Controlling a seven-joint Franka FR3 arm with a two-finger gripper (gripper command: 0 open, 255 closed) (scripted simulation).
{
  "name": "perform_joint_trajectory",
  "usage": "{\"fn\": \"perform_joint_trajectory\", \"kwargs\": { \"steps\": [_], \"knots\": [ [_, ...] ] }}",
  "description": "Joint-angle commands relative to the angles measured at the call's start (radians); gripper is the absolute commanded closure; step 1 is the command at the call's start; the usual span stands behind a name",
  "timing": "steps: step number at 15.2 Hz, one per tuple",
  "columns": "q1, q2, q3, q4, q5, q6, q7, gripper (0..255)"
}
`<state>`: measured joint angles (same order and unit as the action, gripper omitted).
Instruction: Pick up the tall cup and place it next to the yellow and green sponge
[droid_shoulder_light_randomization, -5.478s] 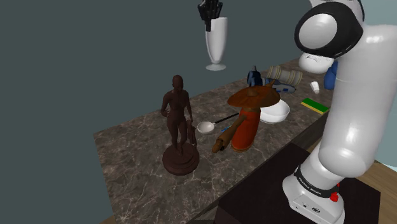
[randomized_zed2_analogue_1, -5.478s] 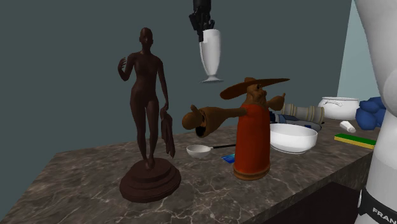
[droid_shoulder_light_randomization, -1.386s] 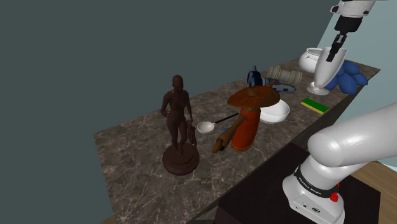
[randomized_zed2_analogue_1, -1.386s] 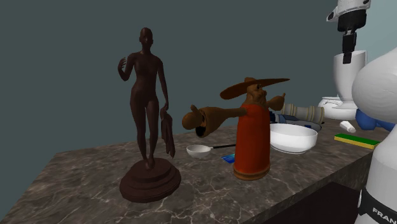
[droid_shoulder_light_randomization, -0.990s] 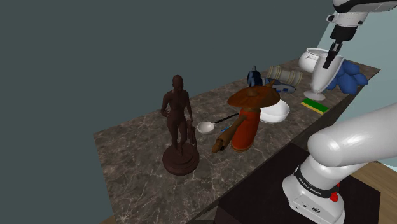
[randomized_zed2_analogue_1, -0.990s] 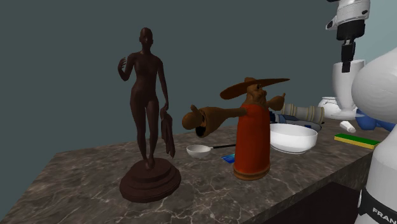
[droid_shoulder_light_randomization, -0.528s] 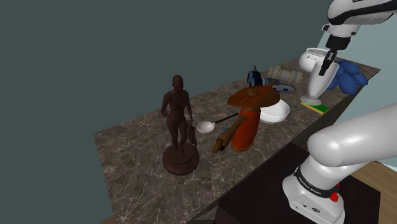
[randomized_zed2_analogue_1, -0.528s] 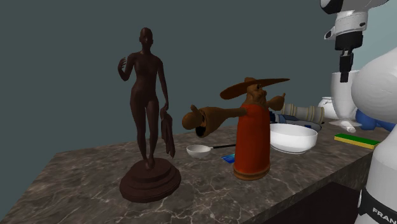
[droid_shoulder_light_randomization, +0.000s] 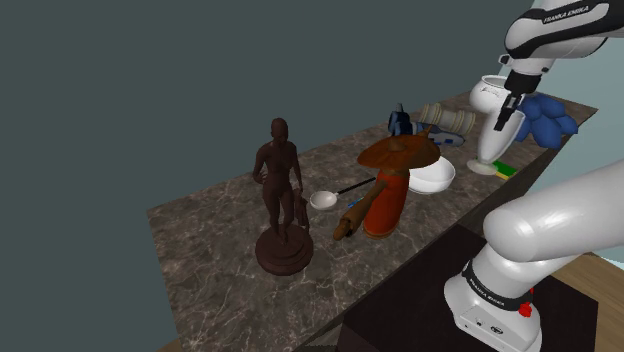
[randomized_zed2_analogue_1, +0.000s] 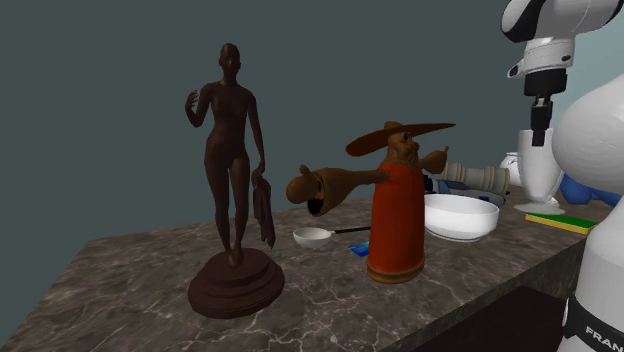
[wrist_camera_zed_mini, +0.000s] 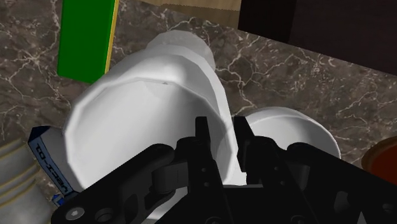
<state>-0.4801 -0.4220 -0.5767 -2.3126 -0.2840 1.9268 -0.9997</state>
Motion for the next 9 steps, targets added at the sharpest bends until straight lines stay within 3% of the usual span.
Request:
{"fn": "perform_joint_trajectory", "kwargs": {
  "steps": [1, 9],
  "knots": [
    [0.000, 0.007, -0.007, -0.021, -0.002, 0.029, 0.000, 255],
    [0.001, 0.048, -0.035, -0.098, -0.005, 0.146, -0.003, 255]
  ]
}}
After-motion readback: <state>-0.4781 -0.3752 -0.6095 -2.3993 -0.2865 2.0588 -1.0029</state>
